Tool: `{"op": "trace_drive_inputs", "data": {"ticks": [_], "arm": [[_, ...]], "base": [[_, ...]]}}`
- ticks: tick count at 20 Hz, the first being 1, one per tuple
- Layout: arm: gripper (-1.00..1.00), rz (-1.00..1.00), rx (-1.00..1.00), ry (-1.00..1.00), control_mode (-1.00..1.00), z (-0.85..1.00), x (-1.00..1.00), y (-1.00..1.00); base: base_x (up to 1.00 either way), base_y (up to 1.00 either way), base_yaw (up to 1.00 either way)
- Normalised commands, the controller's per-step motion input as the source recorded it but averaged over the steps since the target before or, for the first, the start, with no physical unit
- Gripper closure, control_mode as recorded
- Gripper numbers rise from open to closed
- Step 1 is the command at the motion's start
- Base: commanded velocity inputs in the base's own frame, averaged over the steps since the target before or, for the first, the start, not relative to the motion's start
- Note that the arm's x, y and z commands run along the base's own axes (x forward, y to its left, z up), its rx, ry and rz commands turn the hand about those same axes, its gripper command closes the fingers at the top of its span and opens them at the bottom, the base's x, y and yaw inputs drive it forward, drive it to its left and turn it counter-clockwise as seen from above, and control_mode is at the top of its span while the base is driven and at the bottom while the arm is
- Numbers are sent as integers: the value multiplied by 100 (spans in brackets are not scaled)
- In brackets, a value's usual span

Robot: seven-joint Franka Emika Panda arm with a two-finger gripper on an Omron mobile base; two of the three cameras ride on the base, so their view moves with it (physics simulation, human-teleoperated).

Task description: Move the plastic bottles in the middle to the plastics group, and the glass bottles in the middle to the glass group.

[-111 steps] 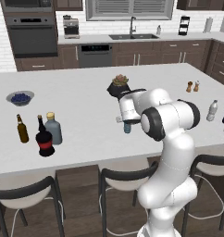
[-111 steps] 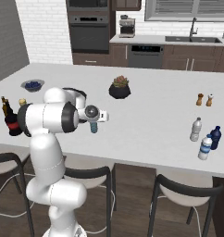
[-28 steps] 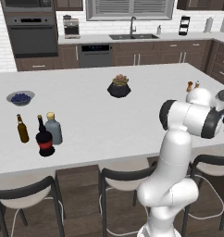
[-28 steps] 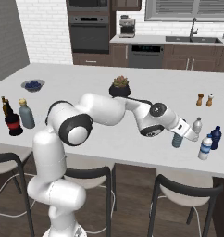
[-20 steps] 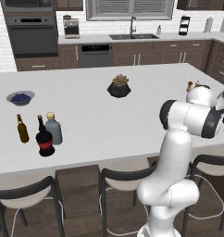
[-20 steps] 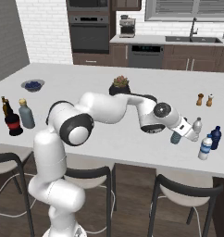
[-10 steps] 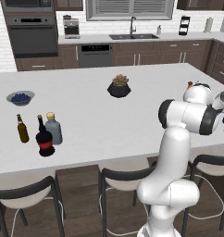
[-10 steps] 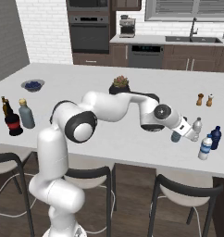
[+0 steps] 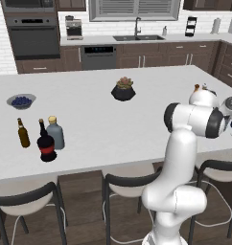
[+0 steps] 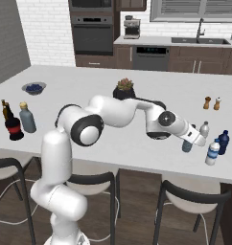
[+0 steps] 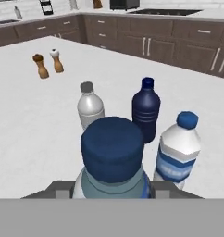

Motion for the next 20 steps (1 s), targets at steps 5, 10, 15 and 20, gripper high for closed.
{"op": "trace_drive_inputs", "data": {"ticks": [5,10,15,20], "arm": [[100,0,-2,15,-100,1,0,-11],[100,0,0,6,-100,1,4,-7],[100,0,0,1,-100,-1,8,-7],[100,0,0,0,-100,-16,0,-16]], "base": [[0,0,0],[0,0,0],[0,0,0],[0,0,0]]}}
